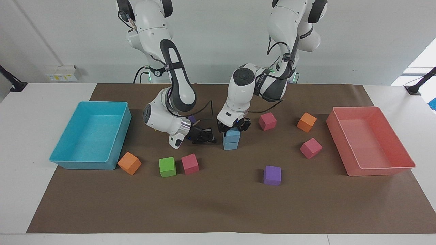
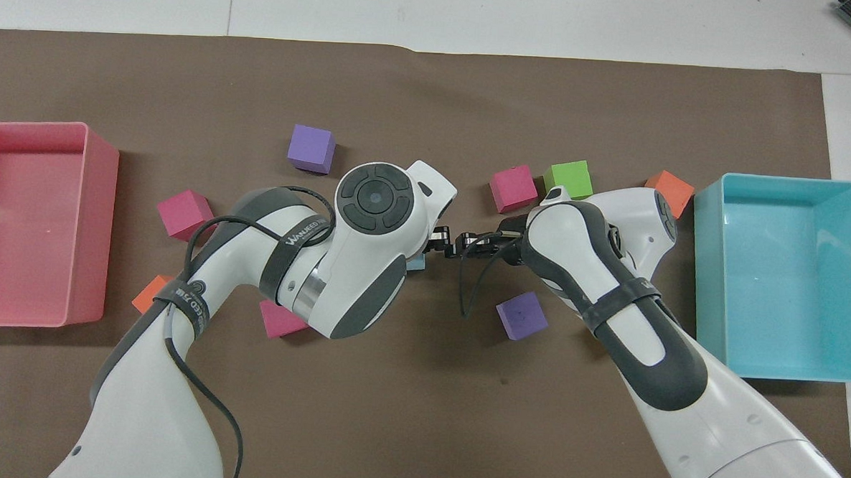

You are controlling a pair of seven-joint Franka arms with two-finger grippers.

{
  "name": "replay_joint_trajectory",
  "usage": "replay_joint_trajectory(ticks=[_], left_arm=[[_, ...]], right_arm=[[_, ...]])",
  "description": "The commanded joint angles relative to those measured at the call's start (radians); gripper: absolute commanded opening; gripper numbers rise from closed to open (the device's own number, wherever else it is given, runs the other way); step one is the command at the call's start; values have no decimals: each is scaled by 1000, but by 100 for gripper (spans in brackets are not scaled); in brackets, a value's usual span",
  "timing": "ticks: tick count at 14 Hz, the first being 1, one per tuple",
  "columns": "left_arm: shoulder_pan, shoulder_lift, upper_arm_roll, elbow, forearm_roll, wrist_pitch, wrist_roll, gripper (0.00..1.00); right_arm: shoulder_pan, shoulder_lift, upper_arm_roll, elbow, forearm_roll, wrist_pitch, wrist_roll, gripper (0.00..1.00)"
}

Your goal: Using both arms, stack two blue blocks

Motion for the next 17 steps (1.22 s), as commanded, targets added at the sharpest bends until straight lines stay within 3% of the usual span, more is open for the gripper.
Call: replay_joint_trajectory(ticks=[1, 17], left_arm=[[-20, -19, 18, -46, -18, 57, 12, 0], [-41, -28, 21, -55, -13, 31, -11, 0]], right_arm=[[1, -11, 7, -11, 31, 23, 10, 0], [1, -11, 7, -11, 31, 25, 10, 0]])
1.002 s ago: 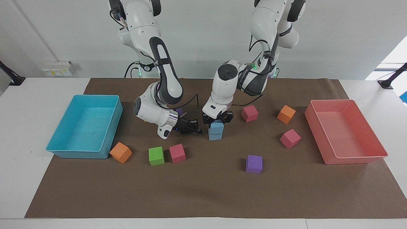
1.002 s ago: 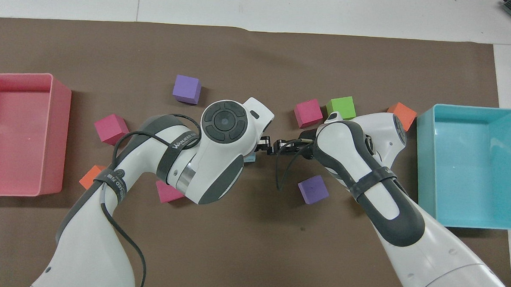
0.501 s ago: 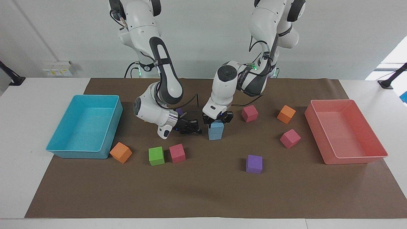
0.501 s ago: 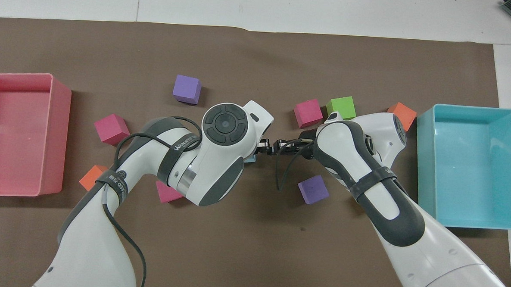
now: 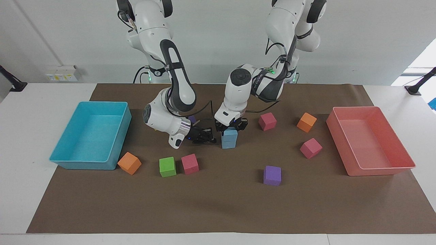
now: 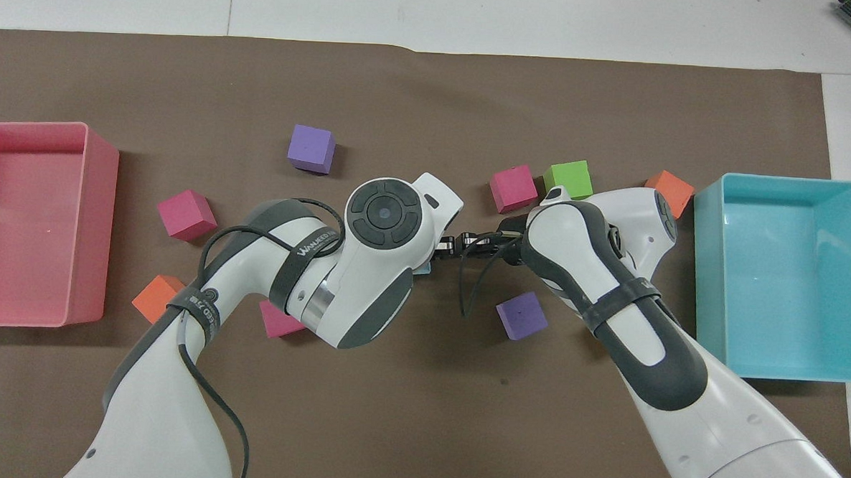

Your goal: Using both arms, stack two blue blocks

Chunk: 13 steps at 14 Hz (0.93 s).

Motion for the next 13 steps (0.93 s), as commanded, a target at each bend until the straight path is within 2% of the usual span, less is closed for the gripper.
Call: replay_joint_trajectory(ticks=[1, 5, 7, 9, 11, 13], left_arm=[[-24, -26, 24, -21, -6, 1, -9, 0], [-26, -26, 23, -21, -4, 1, -8, 1], [-24, -26, 21, -23, -6, 1, -8, 16], [-24, -26, 21, -23, -6, 4, -8, 35], [-24, -26, 23, -23, -6, 6, -6, 61], [-24, -26, 21, -23, -6, 4, -6, 68]], right_arm=[[1, -11, 7, -11, 31, 25, 10, 0], [1, -11, 7, -11, 31, 25, 10, 0], [1, -11, 7, -11, 31, 25, 10, 0], [1, -11, 7, -11, 31, 25, 10, 0], [1, -11, 7, -11, 31, 25, 10, 0], [1, -11, 7, -11, 31, 25, 10, 0]])
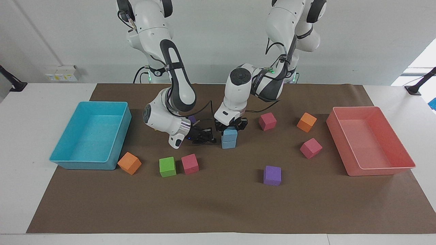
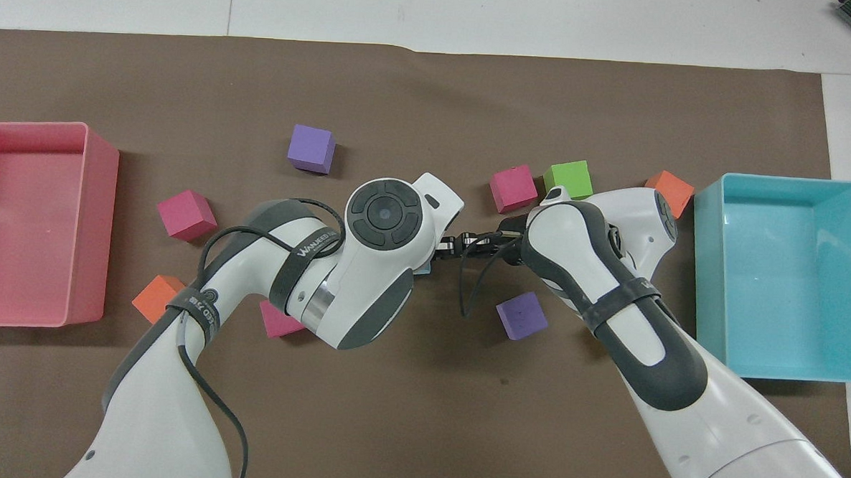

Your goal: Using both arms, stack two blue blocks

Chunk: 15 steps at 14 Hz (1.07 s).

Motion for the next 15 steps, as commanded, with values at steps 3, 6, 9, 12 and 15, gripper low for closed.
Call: replay_joint_trajectory(ticks=[3, 6, 9, 12, 15], left_arm=[[-22, -24, 22, -24, -6, 4, -6, 74], [-22, -26, 22, -21, -6, 1, -6, 81], [3, -73, 22, -23, -6, -8, 4, 100], [25, -109, 22, -23, -6, -53, 7, 100], [30, -141, 26, -27, -6, -94, 14, 100]], right_arm=[[1, -11, 7, -11, 30, 25, 10, 0], [1, -11, 7, -11, 30, 25, 10, 0], [-1, -13, 5, -11, 30, 14, 5, 0], [-3, -22, 4, -10, 15, 11, 7, 0], [-3, -54, -1, -11, -11, 12, 19, 0]])
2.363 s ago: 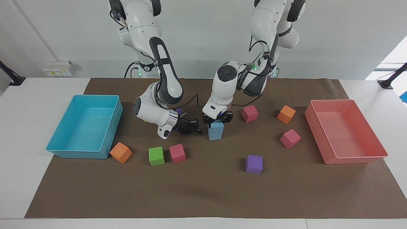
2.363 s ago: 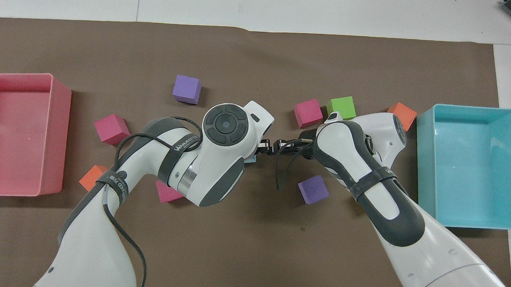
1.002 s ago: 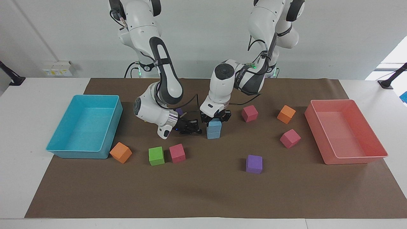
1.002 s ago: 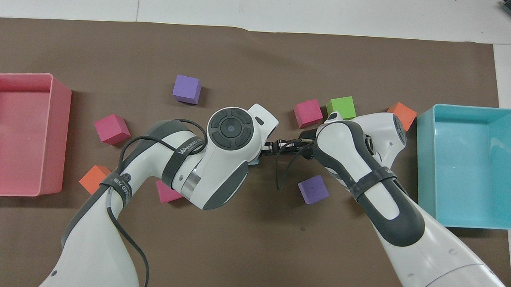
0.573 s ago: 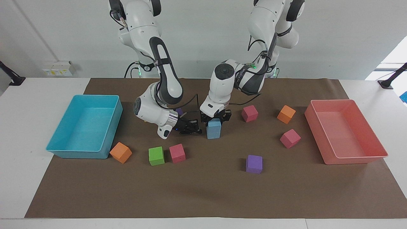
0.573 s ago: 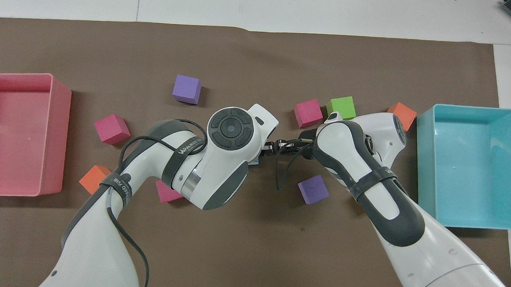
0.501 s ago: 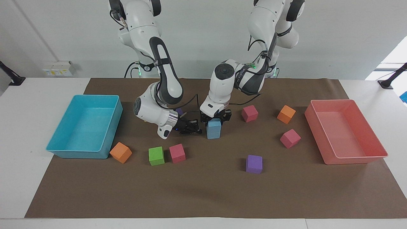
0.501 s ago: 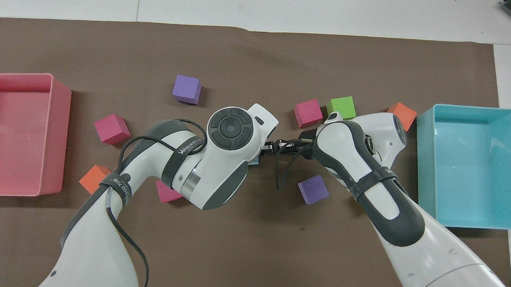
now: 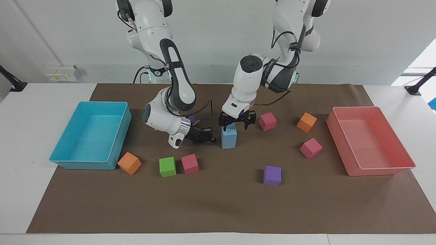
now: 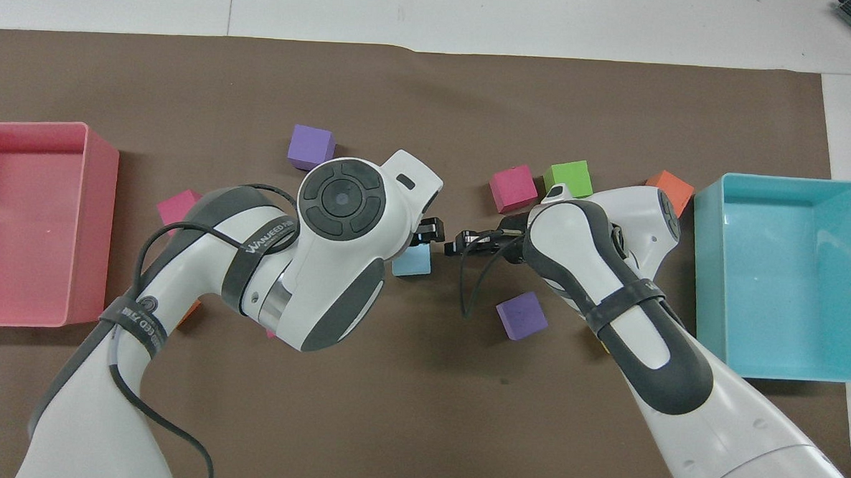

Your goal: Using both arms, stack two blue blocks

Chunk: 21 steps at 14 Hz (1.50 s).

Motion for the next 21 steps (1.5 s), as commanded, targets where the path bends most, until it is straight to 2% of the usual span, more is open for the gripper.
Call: replay_joint_trajectory(ticks=[1, 5, 6, 7, 8, 9, 11, 14, 17, 19, 21], left_arm=[[22, -49, 2, -29, -6, -50, 18, 100], [40, -60, 5, -26, -6, -61, 55, 100], [49, -63, 7, -26, -4, -61, 69, 100], [52, -83, 10, -34, -3, -69, 90, 100], [72, -113, 10, -41, -3, -101, 141, 100], [116, -147, 8, -52, -3, -154, 235, 100], [175, -202, 8, -60, -3, -259, 380, 100], [281, -271, 8, -57, -4, -326, 529, 100], [363, -290, 10, -6, -6, -346, 625, 100], [379, -288, 11, 34, -7, -368, 653, 100], [420, -285, 13, 77, -13, -394, 672, 100]], right_arm=[[-6, -51, -1, -14, -40, 12, 43, 0], [-15, -132, -1, 0, -331, 11, 253, 1], [-18, -154, -2, 0, -403, 11, 293, 15], [-27, -174, -2, 3, -455, 9, 322, 41], [-39, -186, -2, 6, -494, 6, 344, 79], [-48, -200, -2, 6, -544, 6, 347, 100], [-73, -218, -4, 26, -659, -32, 350, 100], [-116, -224, -5, 102, -851, -161, 404, 100], [-139, -234, -15, 159, -963, -265, 445, 100], [-148, -256, -19, 178, -1069, -325, 445, 100], [-183, -295, -18, 179, -1100, -348, 444, 100]])
